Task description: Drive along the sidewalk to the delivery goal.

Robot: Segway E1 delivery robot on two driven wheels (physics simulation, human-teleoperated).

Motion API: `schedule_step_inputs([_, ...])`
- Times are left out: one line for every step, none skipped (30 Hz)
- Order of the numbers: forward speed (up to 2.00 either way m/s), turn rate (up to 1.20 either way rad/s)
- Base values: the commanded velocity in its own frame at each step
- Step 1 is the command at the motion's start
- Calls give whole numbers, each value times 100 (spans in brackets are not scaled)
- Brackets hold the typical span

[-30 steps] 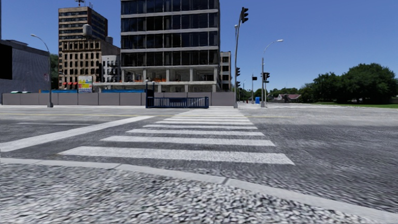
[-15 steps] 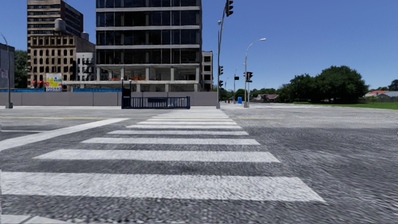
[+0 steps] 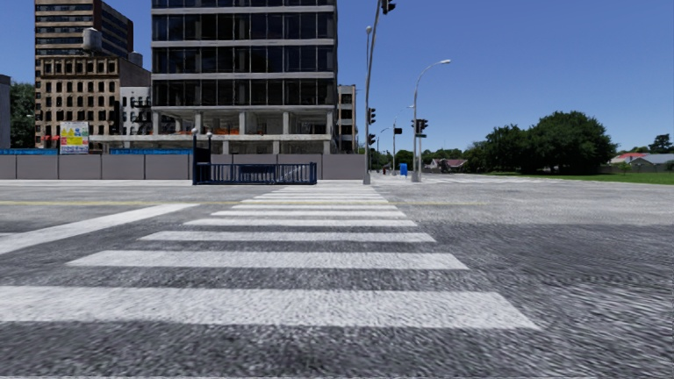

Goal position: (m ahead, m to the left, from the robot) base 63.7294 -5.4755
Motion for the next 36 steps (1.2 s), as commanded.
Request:
schedule_step_inputs([160, 0])
schedule_step_inputs([160, 0])
schedule_step_inputs([159, 0])
schedule_step_inputs([159, 0])
schedule_step_inputs([159, 0])
schedule_step_inputs([159, 0])
schedule_step_inputs([159, 0])
schedule_step_inputs([159, 0])
schedule_step_inputs([159, 0])
schedule_step_inputs([159, 0])
schedule_step_inputs([159, 0])
schedule_step_inputs([159, 0])
schedule_step_inputs([159, 0])
schedule_step_inputs([159, 0])
schedule_step_inputs([159, 0])
schedule_step_inputs([159, 0])
schedule_step_inputs([159, 0])
schedule_step_inputs([159, 0])
schedule_step_inputs([159, 0])
schedule_step_inputs([159, 0])
schedule_step_inputs([159, 0])
schedule_step_inputs([159, 0])
schedule_step_inputs([159, 0])
schedule_step_inputs([159, 0])
schedule_step_inputs([159, 0])
schedule_step_inputs([159, 0])
schedule_step_inputs([159, 0])
schedule_step_inputs([159, 0])
schedule_step_inputs([159, 0])
schedule_step_inputs([159, 0])
schedule_step_inputs([159, 0])
schedule_step_inputs([159, 0])
schedule_step_inputs([159, 0])
schedule_step_inputs([159, 0])
schedule_step_inputs([159, 0])
schedule_step_inputs([159, 0])
